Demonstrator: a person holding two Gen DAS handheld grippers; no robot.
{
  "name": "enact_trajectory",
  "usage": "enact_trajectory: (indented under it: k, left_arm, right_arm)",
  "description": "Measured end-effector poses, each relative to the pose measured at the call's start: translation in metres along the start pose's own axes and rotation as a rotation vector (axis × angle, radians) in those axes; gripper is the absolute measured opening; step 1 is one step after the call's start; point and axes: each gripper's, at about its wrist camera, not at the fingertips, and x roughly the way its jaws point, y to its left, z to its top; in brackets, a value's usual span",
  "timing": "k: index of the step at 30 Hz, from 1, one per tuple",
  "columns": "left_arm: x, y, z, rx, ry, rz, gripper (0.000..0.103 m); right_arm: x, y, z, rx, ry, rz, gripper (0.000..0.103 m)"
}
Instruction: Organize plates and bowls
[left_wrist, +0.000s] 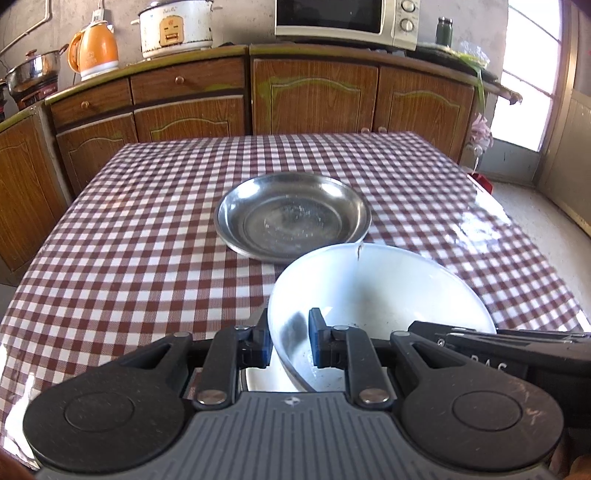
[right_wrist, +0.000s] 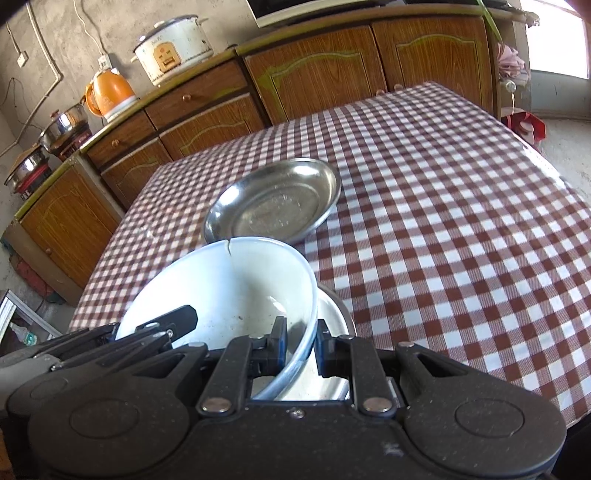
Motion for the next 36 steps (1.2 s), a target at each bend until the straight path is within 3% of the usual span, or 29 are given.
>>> enact_trajectory:
  k: [27, 31, 36]
  left_arm:
    - [0.019, 0.010, -0.022, -0.010, 0.038, -0.040, 0.022]
    - [0.019, 0.012, -0.022, -0.036, 0.041, -0.055, 0.025]
    - [0.019, 0.015, -0.022, -0.063, 0.043, -0.070, 0.025]
  right_arm:
    - [0.024, 0.000, -0.013, -0.056, 0.058, -0.013, 0.021]
    - [0.024, -0.001, -0.011, -0.059, 0.072, 0.007, 0.028]
    - [0.024, 0.000, -0.010, -0.060, 0.086, 0.009, 0.028]
